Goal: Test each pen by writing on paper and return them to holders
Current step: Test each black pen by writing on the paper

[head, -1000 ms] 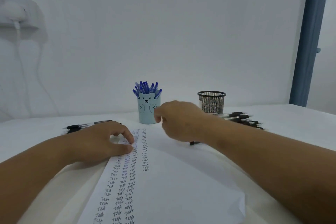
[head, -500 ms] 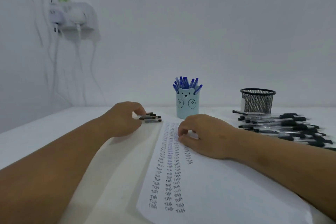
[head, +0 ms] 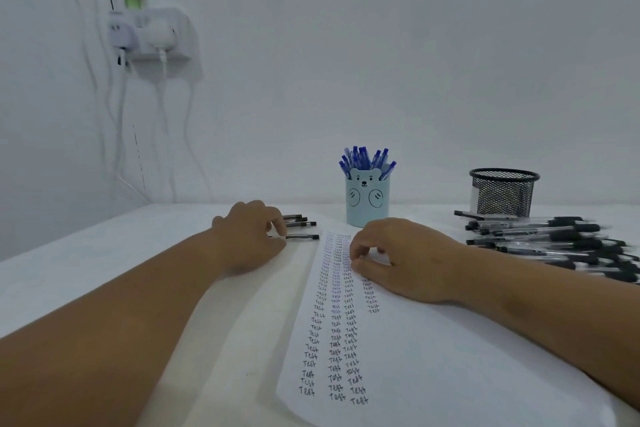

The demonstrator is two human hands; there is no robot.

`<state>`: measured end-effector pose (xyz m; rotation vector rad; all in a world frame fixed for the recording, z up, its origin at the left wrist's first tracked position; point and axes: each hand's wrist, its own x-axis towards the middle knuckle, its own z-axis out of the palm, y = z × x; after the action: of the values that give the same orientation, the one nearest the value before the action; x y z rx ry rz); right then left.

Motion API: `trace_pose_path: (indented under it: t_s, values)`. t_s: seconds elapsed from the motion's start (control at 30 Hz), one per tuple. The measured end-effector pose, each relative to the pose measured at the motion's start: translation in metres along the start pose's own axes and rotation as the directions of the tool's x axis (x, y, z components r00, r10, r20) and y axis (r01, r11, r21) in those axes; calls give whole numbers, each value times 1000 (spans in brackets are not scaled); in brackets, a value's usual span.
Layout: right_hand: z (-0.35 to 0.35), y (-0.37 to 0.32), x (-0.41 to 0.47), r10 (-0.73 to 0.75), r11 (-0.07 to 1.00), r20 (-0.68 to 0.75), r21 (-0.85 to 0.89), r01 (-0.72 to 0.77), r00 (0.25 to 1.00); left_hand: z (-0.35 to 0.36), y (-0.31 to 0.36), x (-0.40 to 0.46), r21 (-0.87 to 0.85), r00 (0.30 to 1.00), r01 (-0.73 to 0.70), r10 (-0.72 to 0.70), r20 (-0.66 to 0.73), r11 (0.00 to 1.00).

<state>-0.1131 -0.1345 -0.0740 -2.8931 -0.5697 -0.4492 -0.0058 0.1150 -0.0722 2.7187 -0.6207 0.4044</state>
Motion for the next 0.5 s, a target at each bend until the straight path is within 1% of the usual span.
trace_pose_path:
  t_s: [0.03, 0.1, 0.17, 0.2, 0.3, 0.37, 0.4, 0.43, 0.47, 0.5]
  values:
    - [0, 0, 0, 1, 1000, 0, 1, -1, 1000, 1, -1, -1, -68, 999, -37, 36, -19, 997]
    - [0, 0, 0, 2, 1000, 3, 2, -2, 1000, 4, 1, -2, -207, 997, -78, 77, -16, 975]
    - [-1, 0, 0, 0, 1000, 1, 2, 0, 1000, 6, 6, -4, -257, 993, -99, 111, 33, 961]
    - [-1, -1, -1, 0, 1000, 1, 2, 0, 1000, 8, 10, -4, -233, 991, -109, 124, 49, 966]
    - [-1, -1, -1, -2, 1000, 1, -4, 2, 1000, 8, 20, -5, -66, 992, -114, 117, 42, 991]
    - [0, 0, -1, -5, 1000, -1, -1, 5, 1000, 8, 21, -5, -40, 993, -113, 114, 20, 993]
    - [0, 0, -1, -6, 1000, -3, 3, 6, 1000, 7, 22, -5, -80, 993, -122, 122, -10, 989]
    - [0, 0, -1, -4, 1000, -5, 5, 4, 1000, 6, 22, -5, -156, 988, -146, 136, -70, 977]
    - [0, 1, -1, -3, 1000, -7, 7, 3, 1000, 4, 23, -4, -267, 979, -175, 139, -147, 948]
    - [0, 0, -1, -1, 1000, -7, 8, 1, 1000, 1, 26, -3, -404, 965, -208, 119, -233, 891]
